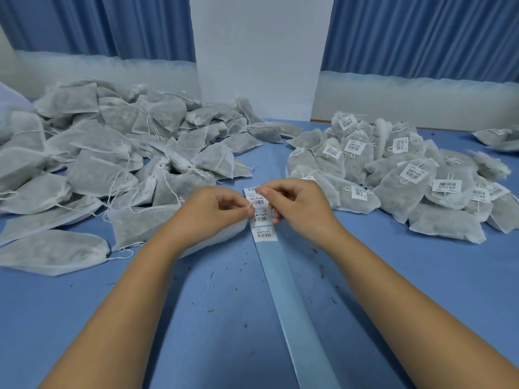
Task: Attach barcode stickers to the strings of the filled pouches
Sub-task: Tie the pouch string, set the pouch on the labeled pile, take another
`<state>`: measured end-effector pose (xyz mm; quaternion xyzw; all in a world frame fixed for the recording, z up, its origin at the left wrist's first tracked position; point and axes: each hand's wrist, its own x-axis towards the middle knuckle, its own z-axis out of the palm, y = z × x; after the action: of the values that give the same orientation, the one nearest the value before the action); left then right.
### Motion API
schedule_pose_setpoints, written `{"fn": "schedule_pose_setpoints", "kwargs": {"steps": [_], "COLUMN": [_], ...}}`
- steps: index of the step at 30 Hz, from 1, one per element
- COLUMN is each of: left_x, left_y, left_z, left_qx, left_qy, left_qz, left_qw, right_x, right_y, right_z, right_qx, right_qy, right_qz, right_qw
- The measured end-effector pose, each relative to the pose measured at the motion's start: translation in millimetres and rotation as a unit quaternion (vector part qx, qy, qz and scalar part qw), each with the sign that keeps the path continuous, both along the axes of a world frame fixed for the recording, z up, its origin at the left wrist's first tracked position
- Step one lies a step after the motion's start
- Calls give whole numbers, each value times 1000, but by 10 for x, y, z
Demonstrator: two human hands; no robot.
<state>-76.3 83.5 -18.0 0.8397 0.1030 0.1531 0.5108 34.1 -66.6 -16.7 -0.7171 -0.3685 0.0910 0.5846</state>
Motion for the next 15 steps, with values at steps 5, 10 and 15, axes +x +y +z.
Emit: {"fn": "schedule_pose_setpoints", "kwargs": {"steps": [5,10,15], "left_x": [-30,5,21], "left_y": [-71,-101,-50], "left_z": [80,97,48], "left_qx": [-72,-216,-53], "left_qy": [-4,-66,-70], "left_qz": [-61,6,56], "left_qw": [996,974,995], "right_x": [22,-86,-157], "right_y": [-26,-1,11], "right_z": [-71,-160,-149], "right_qx": [28,3,-58], "right_qy": [-34,-119,-188], "right_qz": [-76,-42,-8], "right_qw": [996,992,981]}}
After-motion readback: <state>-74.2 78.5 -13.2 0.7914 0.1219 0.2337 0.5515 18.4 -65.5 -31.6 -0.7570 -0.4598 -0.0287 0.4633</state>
